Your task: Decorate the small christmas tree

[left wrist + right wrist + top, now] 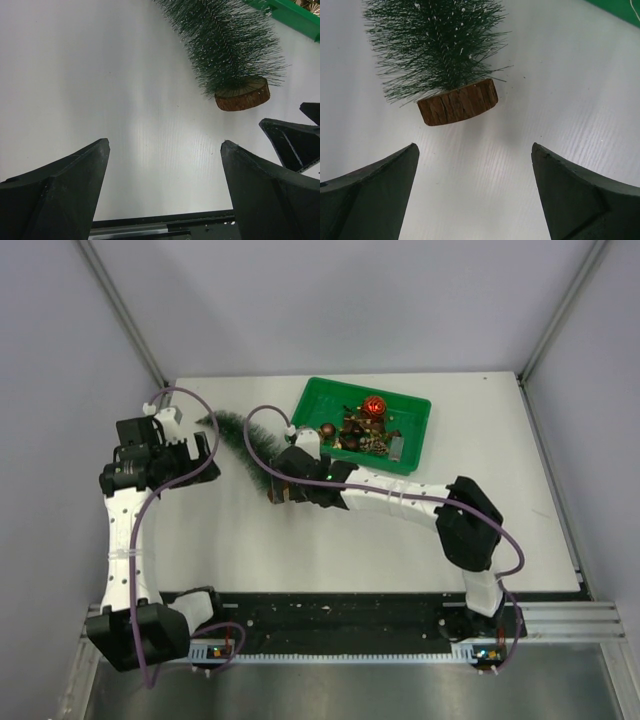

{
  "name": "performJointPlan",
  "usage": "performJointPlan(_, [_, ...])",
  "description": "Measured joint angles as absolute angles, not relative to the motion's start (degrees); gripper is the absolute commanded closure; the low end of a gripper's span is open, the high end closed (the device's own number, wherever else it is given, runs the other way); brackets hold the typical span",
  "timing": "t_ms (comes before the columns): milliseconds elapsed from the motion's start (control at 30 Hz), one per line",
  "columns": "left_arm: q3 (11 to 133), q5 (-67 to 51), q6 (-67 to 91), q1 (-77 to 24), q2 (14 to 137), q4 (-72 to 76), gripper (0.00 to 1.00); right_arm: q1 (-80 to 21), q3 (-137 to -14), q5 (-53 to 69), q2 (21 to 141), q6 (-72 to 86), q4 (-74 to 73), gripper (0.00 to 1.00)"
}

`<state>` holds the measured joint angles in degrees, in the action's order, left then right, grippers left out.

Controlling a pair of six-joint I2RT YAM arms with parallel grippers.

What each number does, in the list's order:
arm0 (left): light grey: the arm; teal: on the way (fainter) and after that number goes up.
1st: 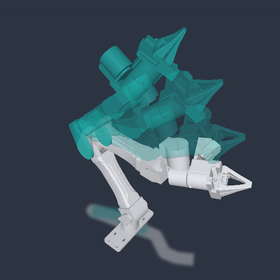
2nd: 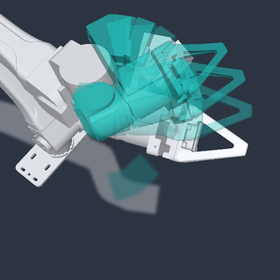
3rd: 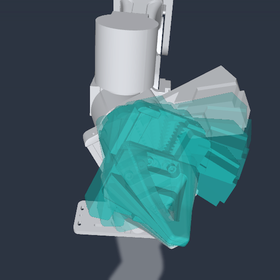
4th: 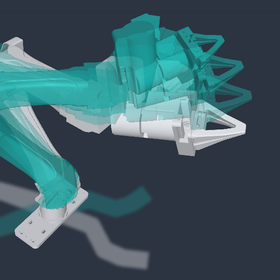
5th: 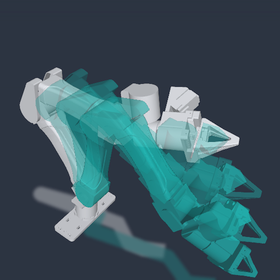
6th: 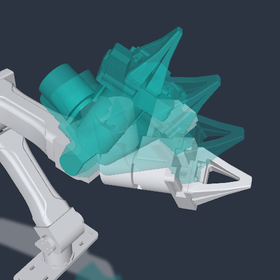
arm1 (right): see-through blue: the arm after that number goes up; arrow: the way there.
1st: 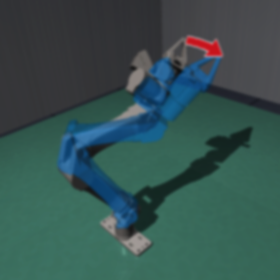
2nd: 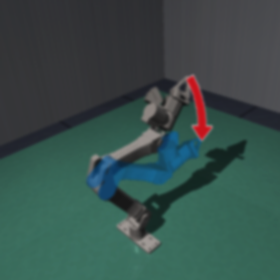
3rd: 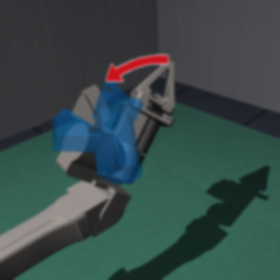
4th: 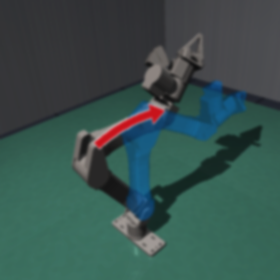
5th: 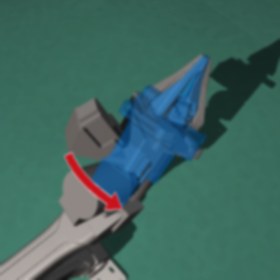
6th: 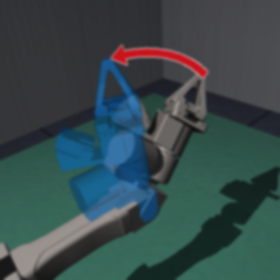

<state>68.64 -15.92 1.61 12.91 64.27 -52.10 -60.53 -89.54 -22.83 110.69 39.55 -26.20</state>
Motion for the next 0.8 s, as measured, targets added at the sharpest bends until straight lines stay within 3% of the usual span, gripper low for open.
performJointPlan(800, [67.75, -17.30, -0.99, 13.10, 62.24, -54.17, 0.01, -60.40, -93.54, -26.96, 118.63, 59.11, -22.68, 0.22])
